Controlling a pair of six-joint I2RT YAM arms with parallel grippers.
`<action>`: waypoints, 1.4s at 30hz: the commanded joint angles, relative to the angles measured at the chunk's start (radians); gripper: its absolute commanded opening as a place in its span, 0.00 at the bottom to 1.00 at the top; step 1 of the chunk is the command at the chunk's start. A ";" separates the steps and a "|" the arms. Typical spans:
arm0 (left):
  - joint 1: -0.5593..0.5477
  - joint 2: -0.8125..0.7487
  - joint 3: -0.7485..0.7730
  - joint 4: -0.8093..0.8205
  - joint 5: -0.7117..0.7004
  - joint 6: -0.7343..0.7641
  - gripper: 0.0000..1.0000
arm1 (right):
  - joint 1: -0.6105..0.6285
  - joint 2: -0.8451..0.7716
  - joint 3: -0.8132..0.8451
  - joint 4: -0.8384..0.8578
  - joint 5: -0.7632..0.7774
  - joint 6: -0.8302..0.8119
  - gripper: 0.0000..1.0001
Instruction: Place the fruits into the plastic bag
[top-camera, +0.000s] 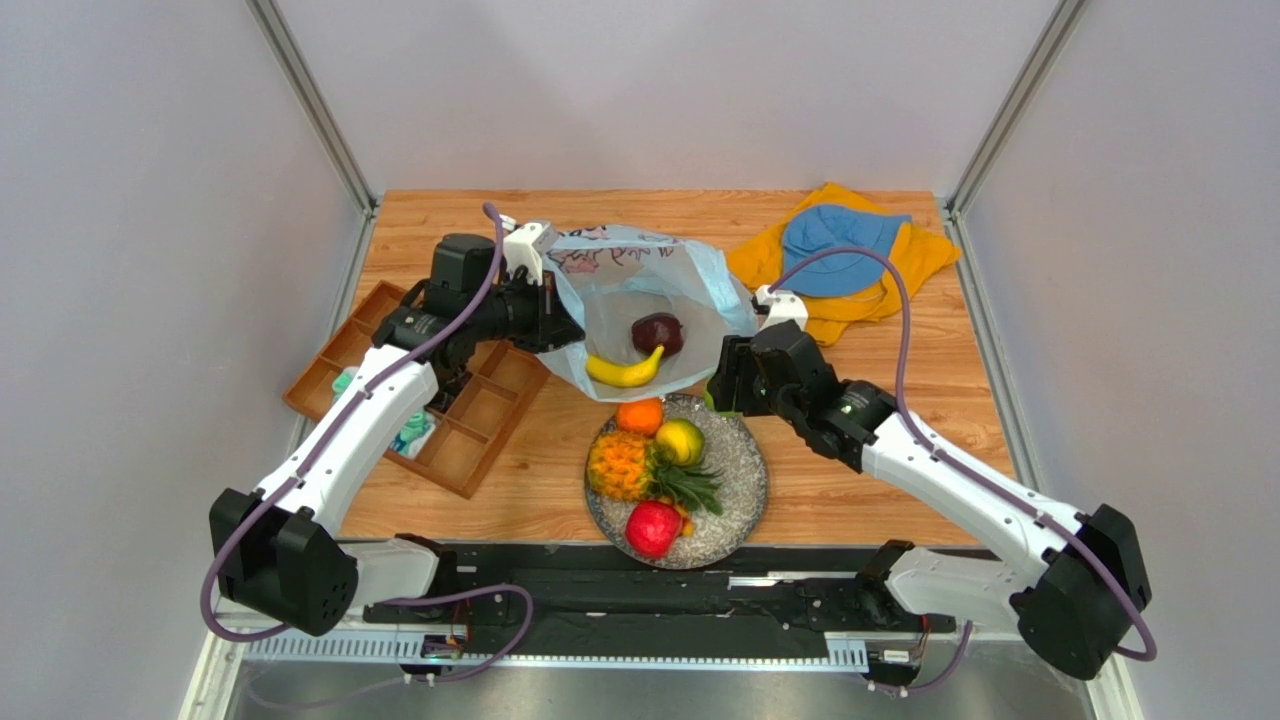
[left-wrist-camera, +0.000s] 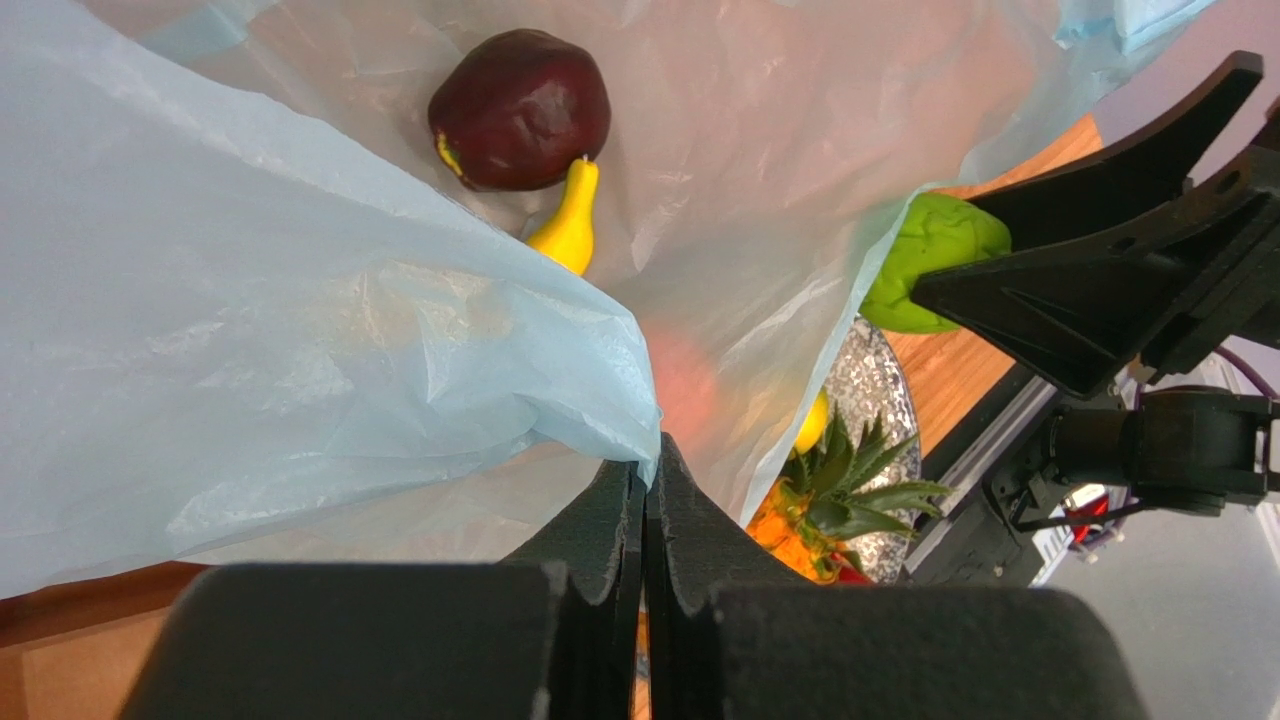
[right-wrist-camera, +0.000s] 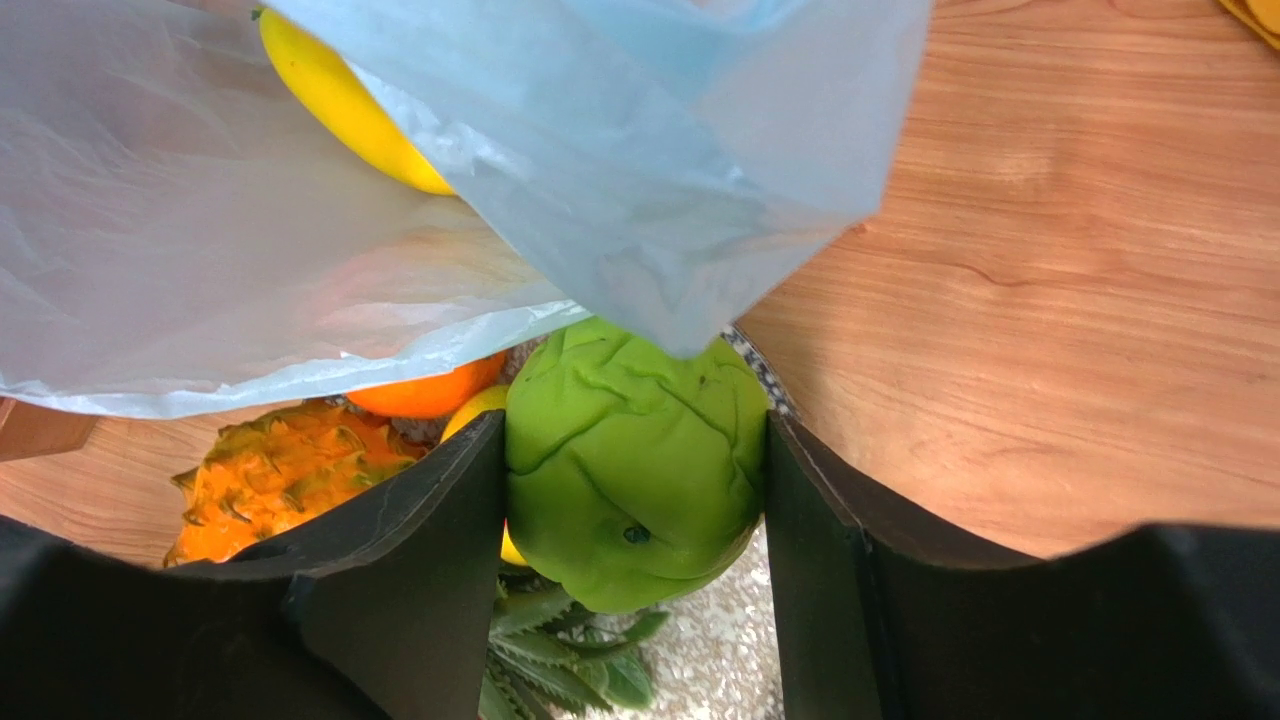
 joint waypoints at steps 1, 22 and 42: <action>0.004 -0.018 0.023 0.009 0.010 0.004 0.00 | 0.002 -0.094 0.009 -0.049 0.042 -0.022 0.37; 0.004 -0.018 0.022 0.009 0.004 0.005 0.00 | 0.151 0.022 0.228 0.234 -0.266 -0.149 0.32; 0.004 -0.022 0.023 0.005 -0.007 0.010 0.00 | -0.005 0.531 0.612 0.049 -0.120 -0.190 0.27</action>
